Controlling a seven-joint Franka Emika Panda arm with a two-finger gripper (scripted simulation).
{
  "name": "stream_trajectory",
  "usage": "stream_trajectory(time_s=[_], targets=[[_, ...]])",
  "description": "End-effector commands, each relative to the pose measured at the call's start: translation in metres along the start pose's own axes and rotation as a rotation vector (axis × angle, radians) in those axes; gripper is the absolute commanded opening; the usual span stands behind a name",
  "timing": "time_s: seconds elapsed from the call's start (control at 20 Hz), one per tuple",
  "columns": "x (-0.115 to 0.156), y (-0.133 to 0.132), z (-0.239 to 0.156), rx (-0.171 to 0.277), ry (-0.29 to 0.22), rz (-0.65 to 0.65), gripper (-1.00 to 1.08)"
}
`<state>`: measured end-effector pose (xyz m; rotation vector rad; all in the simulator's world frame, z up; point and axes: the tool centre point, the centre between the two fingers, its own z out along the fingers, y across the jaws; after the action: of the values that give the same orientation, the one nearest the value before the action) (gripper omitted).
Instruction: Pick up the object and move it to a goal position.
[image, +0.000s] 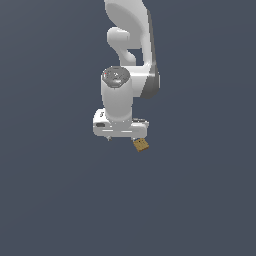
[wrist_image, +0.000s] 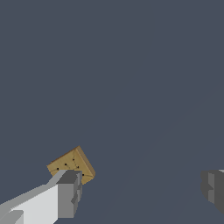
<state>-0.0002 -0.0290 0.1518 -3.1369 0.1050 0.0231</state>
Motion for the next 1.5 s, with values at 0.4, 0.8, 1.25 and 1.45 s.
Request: stream_trajectory(time_s=[0.4,0.8,1.25,1.45], targets=[[0.005,-0.002,0.003,0.010,0.015,-0.018,1.00],[0.002,-0.007,0.008,0.008,0.015,-0.045,1.00],[-0.024,-0.044,0.047,-0.005,0.014,-0.257,1.00],[-0.043,-0.066,0.068,-0.008,0.013,-0.389,1.00]])
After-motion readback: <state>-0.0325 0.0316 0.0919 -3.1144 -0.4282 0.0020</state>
